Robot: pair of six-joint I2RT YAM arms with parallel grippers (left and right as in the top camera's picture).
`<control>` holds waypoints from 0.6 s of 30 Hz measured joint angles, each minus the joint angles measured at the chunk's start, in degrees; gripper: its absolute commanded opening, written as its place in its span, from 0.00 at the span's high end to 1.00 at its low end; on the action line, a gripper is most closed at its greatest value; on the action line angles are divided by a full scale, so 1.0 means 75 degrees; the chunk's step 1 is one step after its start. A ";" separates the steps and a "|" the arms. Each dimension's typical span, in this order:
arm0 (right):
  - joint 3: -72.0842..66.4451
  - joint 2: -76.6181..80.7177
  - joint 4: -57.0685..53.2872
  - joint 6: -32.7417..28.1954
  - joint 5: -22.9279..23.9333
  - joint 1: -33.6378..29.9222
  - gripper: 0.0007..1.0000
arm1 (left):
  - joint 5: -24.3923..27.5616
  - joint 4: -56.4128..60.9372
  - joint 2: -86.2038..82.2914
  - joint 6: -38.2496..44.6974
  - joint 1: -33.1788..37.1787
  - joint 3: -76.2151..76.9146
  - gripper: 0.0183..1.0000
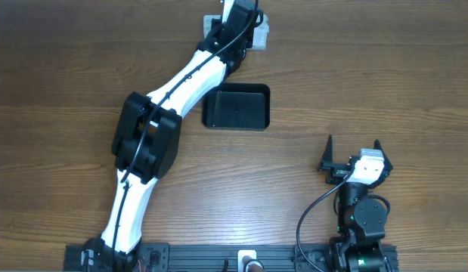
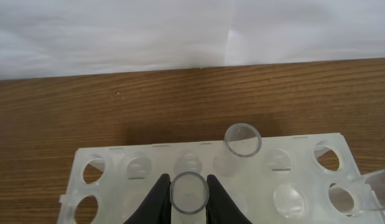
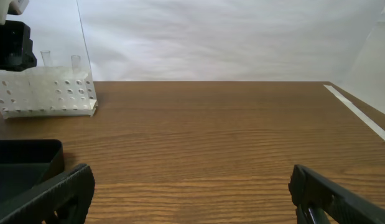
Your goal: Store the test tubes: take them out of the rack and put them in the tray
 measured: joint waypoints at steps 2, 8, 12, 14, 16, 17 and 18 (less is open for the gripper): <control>0.0000 0.0000 0.0000 0.0000 0.0003 0.0000 0.01 | -0.0038 -0.0003 -0.0137 0.0111 -0.0003 0.0000 0.91; 0.0000 0.0000 0.0000 0.0003 0.0000 0.0000 0.01 | -0.0172 0.0455 -0.1093 0.0589 0.0000 0.0003 0.91; 0.0000 0.0000 0.0000 0.0000 0.0003 0.0000 0.01 | -0.0236 0.0699 -0.1836 0.0898 0.0000 0.0035 0.92; 0.0000 0.0000 0.0000 0.0003 0.0000 0.0000 0.01 | -0.0227 0.0560 -0.2189 0.0970 0.0000 0.0064 0.92; 0.0000 0.0000 -0.0003 -0.0006 -0.0003 0.0000 0.01 | -0.0134 -0.0044 -0.2375 0.0851 -0.0003 0.0140 0.95; 0.0000 0.0000 0.0000 -0.0003 -0.0003 0.0000 0.01 | -0.0038 -0.0493 -0.2442 0.0682 -0.0003 0.0149 0.96; 0.0000 0.0000 0.0000 0.0000 -0.0003 0.0000 0.01 | 0.0125 -0.0927 -0.2468 0.0437 -0.0003 0.0157 0.98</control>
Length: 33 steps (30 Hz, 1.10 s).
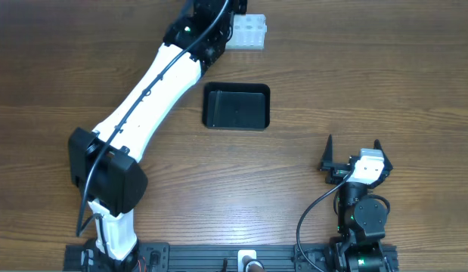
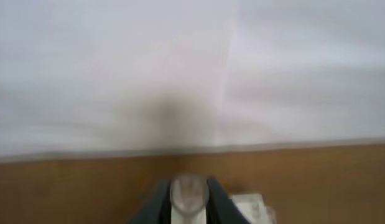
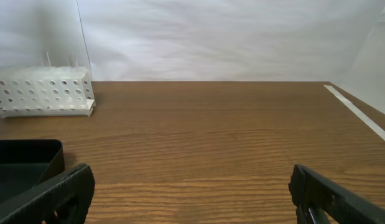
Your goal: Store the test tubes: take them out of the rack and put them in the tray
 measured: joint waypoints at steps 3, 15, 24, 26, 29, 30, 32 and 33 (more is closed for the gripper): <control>0.0000 0.0000 0.0000 0.0000 0.0000 0.0000 0.01 | 0.0539 -0.1279 0.0006 -0.0755 0.0000 0.0006 0.98; 0.0000 0.0000 0.0000 0.0000 0.0003 0.0000 0.01 | 0.1265 -0.4412 0.0315 -0.3179 -0.0481 -0.0009 0.96; 0.0000 0.0000 0.0000 0.0003 0.0003 0.0000 0.01 | 0.0991 -0.5106 0.0959 -0.3386 -0.1023 -0.0009 0.98; 0.0000 0.0000 0.0000 0.0000 0.0003 0.0000 0.01 | 0.0930 -0.5117 0.1160 -0.3383 -0.1052 -0.0009 0.98; 0.0000 0.0000 0.0000 0.0003 0.0003 0.0000 0.01 | 0.0781 -0.5120 0.1393 -0.3386 -0.1046 -0.0017 0.98; 0.0000 0.0000 0.0000 0.0000 0.0003 0.0000 0.01 | 0.0755 -0.5120 0.1419 -0.3383 -0.1046 -0.0029 0.98; 0.0000 0.0000 0.0000 0.0000 0.0003 0.0000 0.01 | 0.0667 -0.5135 0.1466 -0.3383 -0.1040 -0.0052 0.98; 0.0000 0.0000 0.0000 0.0000 0.0003 0.0000 0.01 | 0.0624 -0.5138 0.1483 -0.3383 -0.1040 -0.0052 0.98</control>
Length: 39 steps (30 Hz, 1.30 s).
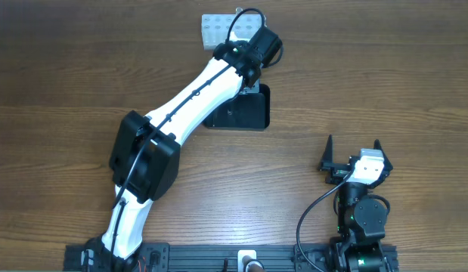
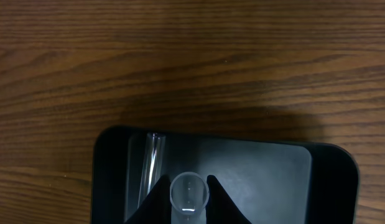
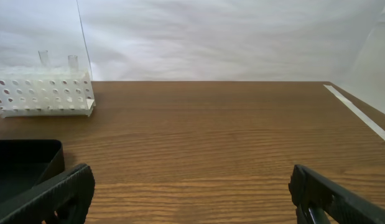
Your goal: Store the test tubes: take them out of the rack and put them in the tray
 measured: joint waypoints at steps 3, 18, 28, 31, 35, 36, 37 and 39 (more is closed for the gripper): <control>0.0000 0.0000 0.0000 0.0000 0.0000 0.0000 0.01 | -0.0073 0.0003 0.0070 0.0023 0.0015 0.0000 0.98; 0.0000 0.0000 0.0000 0.0000 0.0000 0.0000 0.01 | -0.0178 -0.0119 0.0510 0.0044 0.0015 -0.0006 0.96; 0.0000 0.0000 0.0000 0.0000 0.0000 0.0000 0.01 | -0.0181 -0.0119 0.0580 0.0099 0.0015 -0.0006 0.71; 0.0000 0.0000 0.0000 0.0003 0.0000 0.0000 0.01 | -0.0201 -0.0119 0.0580 0.0114 0.0029 -0.0006 0.60; 0.0000 0.0000 0.0000 0.0000 0.0000 0.0000 0.01 | -0.0207 -0.0087 0.0522 0.0134 0.0146 -0.0017 0.55; 0.0000 0.0000 0.0000 0.0000 0.0000 0.0000 0.01 | -0.0207 -0.0035 0.0420 0.0181 0.0219 -0.0050 0.52; 0.0000 0.0000 0.0000 0.0003 0.0000 0.0000 0.01 | -0.0204 0.0006 0.0341 0.0204 0.0271 -0.0070 0.48; 0.0000 0.0000 0.0000 0.0003 0.0000 0.0000 0.01 | -0.0198 0.0262 -0.0006 0.0382 0.0481 -0.0102 0.43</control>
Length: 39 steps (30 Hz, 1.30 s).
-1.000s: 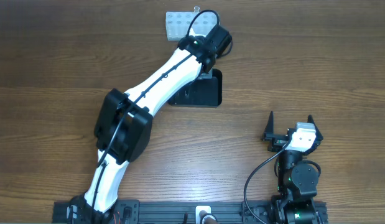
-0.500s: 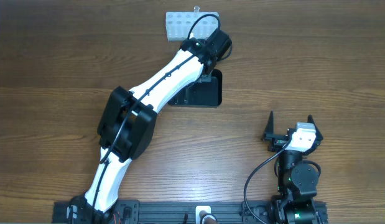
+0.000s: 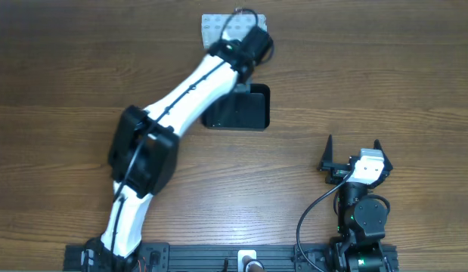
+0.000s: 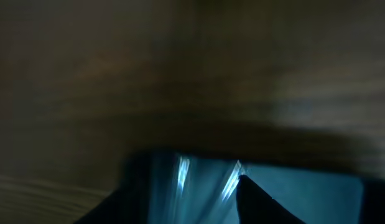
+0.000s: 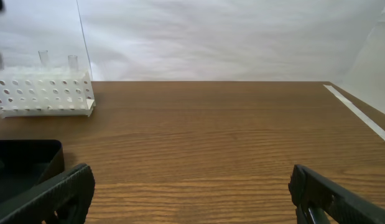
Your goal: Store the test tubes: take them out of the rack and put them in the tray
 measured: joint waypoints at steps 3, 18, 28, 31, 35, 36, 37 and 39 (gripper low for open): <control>0.0000 0.0000 0.0000 -0.0003 0.0000 0.0000 0.01 | -0.0003 0.0466 -0.0769 0.0376 0.0495 -0.0012 0.41; 0.0000 0.0000 0.0000 -0.0006 0.0003 0.0000 0.01 | 0.0495 0.3646 -0.4188 0.3418 0.2760 -0.1716 0.10; 0.0000 0.0000 0.0000 -0.0003 0.0000 0.0000 0.01 | 0.1714 0.7294 -0.7953 0.4401 0.3713 -0.6834 0.01; 0.0000 0.0000 0.0000 -0.0003 0.0000 -0.0003 0.01 | 0.1886 0.7775 -0.9162 0.4599 0.3707 -0.8215 0.00; 0.0000 0.0000 0.0000 0.0000 0.0000 -0.0003 0.01 | 0.1955 0.8032 -1.0891 0.4736 0.3707 -1.0075 0.00; 0.0000 0.0000 0.0003 -0.0003 0.0000 -0.0003 0.01 | 0.1982 0.8099 -1.1325 0.4756 0.3707 -1.0497 0.00; 0.0000 0.0000 0.0000 -0.0003 0.0000 -0.0003 0.01 | 0.2005 0.8180 -1.1663 0.4759 0.3707 -1.0824 0.00; 0.0000 0.0000 0.0000 -0.0003 0.0000 -0.0003 0.01 | 0.2040 0.8341 -1.2444 0.4771 0.3707 -1.1540 0.00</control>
